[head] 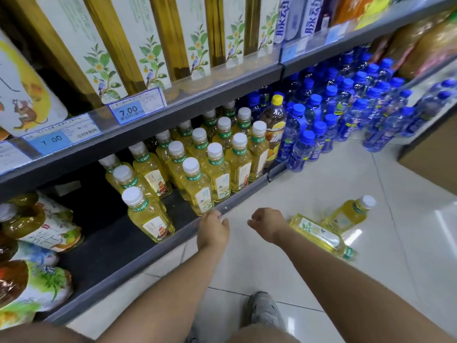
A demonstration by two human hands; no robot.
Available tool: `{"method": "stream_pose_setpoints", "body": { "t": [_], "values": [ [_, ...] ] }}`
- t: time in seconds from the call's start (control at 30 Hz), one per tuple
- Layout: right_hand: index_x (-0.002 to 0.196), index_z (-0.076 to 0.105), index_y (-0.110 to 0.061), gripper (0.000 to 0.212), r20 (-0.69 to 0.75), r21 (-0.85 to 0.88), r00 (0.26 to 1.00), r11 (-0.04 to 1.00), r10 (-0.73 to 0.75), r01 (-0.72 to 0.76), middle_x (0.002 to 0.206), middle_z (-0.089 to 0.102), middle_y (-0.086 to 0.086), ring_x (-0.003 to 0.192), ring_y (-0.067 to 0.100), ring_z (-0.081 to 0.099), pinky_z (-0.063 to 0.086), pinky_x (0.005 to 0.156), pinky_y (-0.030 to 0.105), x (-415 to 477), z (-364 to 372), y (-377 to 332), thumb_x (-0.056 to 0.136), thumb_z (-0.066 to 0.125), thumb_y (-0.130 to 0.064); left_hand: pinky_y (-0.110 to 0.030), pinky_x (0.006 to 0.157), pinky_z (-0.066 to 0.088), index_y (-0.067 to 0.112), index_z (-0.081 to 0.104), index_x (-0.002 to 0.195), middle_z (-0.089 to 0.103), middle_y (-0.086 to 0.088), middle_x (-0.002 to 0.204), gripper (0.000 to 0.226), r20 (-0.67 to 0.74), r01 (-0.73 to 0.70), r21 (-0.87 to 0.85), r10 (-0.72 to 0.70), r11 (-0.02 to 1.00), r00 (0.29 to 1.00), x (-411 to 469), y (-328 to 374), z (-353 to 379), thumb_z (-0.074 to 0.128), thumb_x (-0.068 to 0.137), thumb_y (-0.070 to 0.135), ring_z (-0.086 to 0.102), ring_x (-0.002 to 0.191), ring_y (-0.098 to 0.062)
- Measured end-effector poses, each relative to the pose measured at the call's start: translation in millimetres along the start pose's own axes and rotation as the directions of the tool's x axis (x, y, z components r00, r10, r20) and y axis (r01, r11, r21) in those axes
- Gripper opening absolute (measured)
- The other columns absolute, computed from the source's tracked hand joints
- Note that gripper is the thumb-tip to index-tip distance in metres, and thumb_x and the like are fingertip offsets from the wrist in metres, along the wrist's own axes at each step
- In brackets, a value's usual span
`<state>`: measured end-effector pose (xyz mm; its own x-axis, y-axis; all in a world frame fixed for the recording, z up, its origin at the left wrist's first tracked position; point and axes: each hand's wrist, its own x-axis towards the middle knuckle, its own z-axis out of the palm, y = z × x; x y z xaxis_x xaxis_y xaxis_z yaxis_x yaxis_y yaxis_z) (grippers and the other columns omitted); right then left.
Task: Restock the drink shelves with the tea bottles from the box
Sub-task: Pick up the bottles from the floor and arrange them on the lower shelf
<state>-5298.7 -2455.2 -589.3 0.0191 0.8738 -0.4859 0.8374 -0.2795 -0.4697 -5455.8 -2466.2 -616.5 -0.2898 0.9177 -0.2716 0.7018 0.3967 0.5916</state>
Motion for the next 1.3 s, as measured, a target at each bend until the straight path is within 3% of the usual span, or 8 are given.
{"method": "stream_pose_setpoints", "body": {
  "t": [0.13, 0.4, 0.67, 0.73, 0.8, 0.87, 0.97, 1.3],
  "values": [
    [0.093, 0.069, -0.021, 0.020, -0.015, -0.039, 0.997, 0.996, 0.082, -0.082, 0.107, 0.065, 0.006, 0.111, 0.027, 0.060, 0.040, 0.080, 0.024, -42.5, -23.0, 63.0, 0.092, 0.059, -0.039, -0.029, 0.080, 0.052, 0.015, 0.069, 0.098, 0.069, -0.003, 0.105, 0.014, 0.195, -0.170, 0.032, 0.161, 0.985, 0.968, -31.4, 28.1, 29.5, 0.061, 0.095, 0.025, 0.064, 0.098, -0.023],
    [0.125, 0.064, -0.014, 0.038, -0.016, 0.050, 0.932, 0.932, 0.361, -0.360, 0.129, 0.063, 0.006, 0.120, 0.026, 0.056, 0.043, 0.095, 0.026, -57.9, -16.3, 224.9, 0.094, 0.059, -0.035, -0.034, 0.100, 0.046, 0.019, 0.059, 0.128, 0.056, -0.002, 0.134, 0.038, 0.560, -0.578, 0.137, 0.418, 0.805, 0.715, -56.7, 80.7, 163.6, 0.061, 0.092, 0.028, 0.054, 0.123, -0.023],
    [0.111, 0.068, -0.017, 0.026, 0.050, 0.218, 0.873, 0.848, 0.485, -0.484, 0.113, 0.067, 0.001, 0.109, 0.024, 0.060, 0.040, 0.083, 0.021, -0.1, 12.6, 302.1, 0.093, 0.059, -0.034, -0.048, 0.119, 0.018, 0.017, 0.031, 0.150, 0.035, -0.003, 0.153, 0.071, 0.716, -0.864, 0.379, 0.487, 0.330, 0.500, 3.4, 123.4, 290.8, 0.063, 0.088, 0.026, 0.022, 0.147, -0.024],
    [0.083, 0.062, -0.016, 0.011, 0.152, 0.399, 0.834, 0.740, 0.530, -0.542, 0.088, 0.061, 0.005, 0.086, 0.026, 0.058, 0.040, 0.074, 0.026, 14.0, 21.5, 304.5, 0.091, 0.057, -0.021, -0.050, 0.117, 0.019, 0.016, 0.034, 0.146, 0.041, -0.007, 0.143, 0.071, 0.740, -0.882, 0.418, 0.482, 0.216, 0.469, 14.7, 124.0, 304.5, 0.066, 0.083, 0.028, 0.034, 0.137, -0.029],
    [0.079, 0.055, -0.012, 0.013, 0.290, 0.682, 0.784, 0.456, 0.549, -0.571, 0.076, 0.052, 0.009, 0.070, 0.024, 0.053, 0.044, 0.064, 0.030, 22.0, 27.6, 301.1, 0.089, 0.052, -0.006, -0.044, 0.109, 0.030, 0.014, 0.041, 0.138, 0.044, -0.009, 0.132, 0.068, 0.754, -0.894, 0.413, 0.485, 0.174, 0.442, 19.2, 124.2, 308.9, 0.070, 0.078, 0.028, 0.045, 0.122, -0.031],
    [0.083, 0.059, -0.010, 0.010, 0.383, 0.853, 0.756, 0.111, 0.531, -0.510, 0.080, 0.056, 0.012, 0.070, 0.025, 0.058, 0.052, 0.068, 0.032, 25.9, 28.1, 294.2, 0.086, 0.051, -0.007, -0.041, 0.095, 0.039, 0.013, 0.044, 0.131, 0.043, -0.009, 0.125, 0.069, 0.757, -0.891, 0.392, 0.471, 0.228, 0.453, 17.5, 119.5, 305.4, 0.075, 0.073, 0.033, 0.053, 0.111, -0.031],
    [0.097, 0.066, -0.010, 0.023, 0.440, 0.894, 0.762, -0.149, 0.475, -0.423, 0.085, 0.066, 0.013, 0.079, 0.027, 0.064, 0.057, 0.083, 0.041, 25.8, 27.1, 276.1, 0.091, 0.057, -0.030, -0.042, 0.086, 0.041, 0.015, 0.044, 0.130, 0.043, -0.007, 0.124, 0.070, 0.696, -0.833, 0.389, 0.467, 0.395, 0.546, 5.6, 92.9, 286.9, 0.073, 0.075, 0.047, 0.054, 0.110, -0.029],
    [0.117, 0.063, -0.006, 0.058, 0.468, 0.883, 0.847, -0.096, 0.252, -0.460, 0.103, 0.072, 0.022, 0.084, 0.039, 0.072, 0.057, 0.067, 0.055, -5.1, 4.5, 124.2, 0.086, 0.066, -0.054, -0.039, 0.072, 0.047, 0.017, 0.054, 0.114, 0.050, -0.003, 0.109, 0.077, 0.287, -0.627, 0.474, 0.564, 0.619, 0.774, -48.3, 14.6, 115.0, 0.082, 0.049, 0.047, 0.057, 0.091, -0.026]
  ]
}}
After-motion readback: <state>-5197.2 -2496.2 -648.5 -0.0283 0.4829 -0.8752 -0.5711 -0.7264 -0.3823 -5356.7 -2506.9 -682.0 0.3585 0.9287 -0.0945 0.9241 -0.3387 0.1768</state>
